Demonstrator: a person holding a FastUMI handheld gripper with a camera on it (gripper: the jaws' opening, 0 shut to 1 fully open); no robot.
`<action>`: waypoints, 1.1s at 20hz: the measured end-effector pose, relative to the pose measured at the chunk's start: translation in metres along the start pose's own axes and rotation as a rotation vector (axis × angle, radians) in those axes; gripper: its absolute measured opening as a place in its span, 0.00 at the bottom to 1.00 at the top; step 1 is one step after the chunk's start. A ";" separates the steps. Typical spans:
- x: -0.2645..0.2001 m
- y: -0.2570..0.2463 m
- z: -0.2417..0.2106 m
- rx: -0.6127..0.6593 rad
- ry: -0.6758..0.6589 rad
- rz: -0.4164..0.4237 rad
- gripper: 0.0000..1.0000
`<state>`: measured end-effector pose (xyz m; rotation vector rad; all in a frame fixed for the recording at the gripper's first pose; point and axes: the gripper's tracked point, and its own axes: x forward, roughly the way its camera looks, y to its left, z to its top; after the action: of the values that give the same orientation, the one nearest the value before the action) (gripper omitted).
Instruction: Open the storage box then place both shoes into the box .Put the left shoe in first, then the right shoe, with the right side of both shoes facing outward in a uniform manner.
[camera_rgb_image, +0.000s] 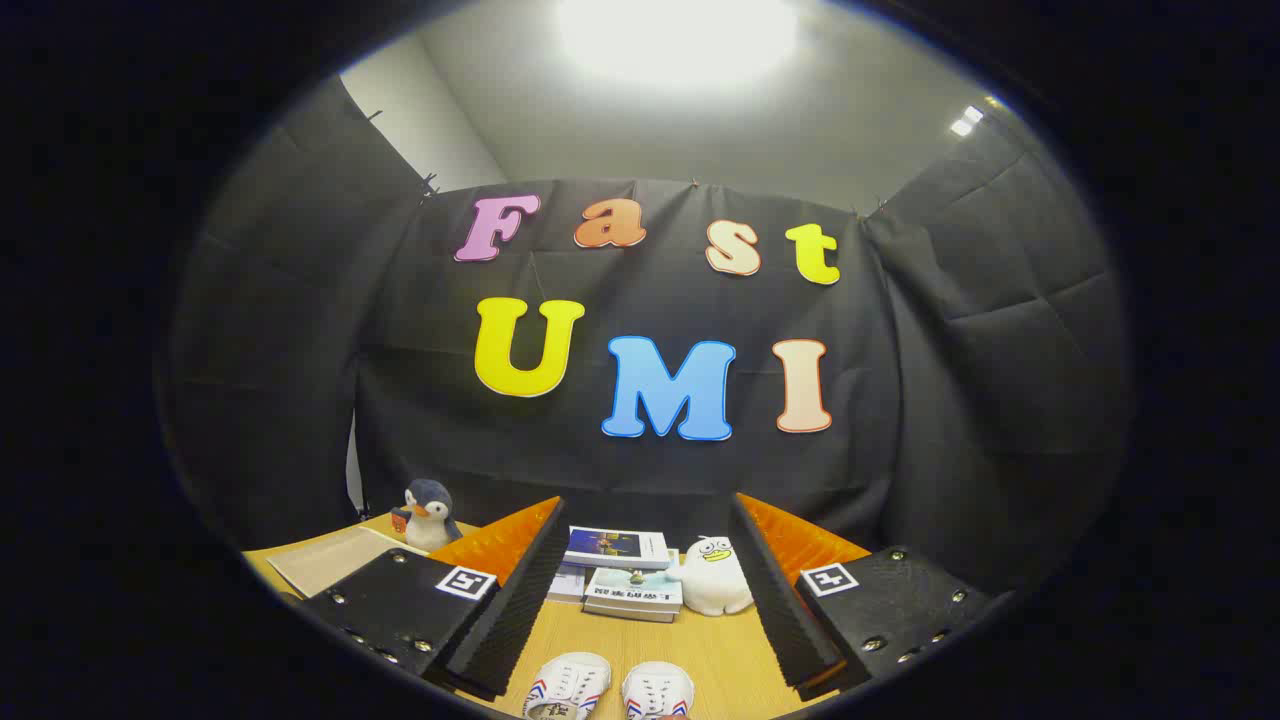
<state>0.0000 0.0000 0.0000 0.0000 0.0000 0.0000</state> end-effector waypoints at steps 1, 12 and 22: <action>0.000 0.001 0.000 0.013 -0.001 0.005 0.95; -0.005 0.003 -0.013 0.032 0.018 0.016 0.95; -0.008 0.032 -0.025 0.073 0.037 0.088 0.95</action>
<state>-0.0077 0.0323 -0.0246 0.0731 0.0371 0.0878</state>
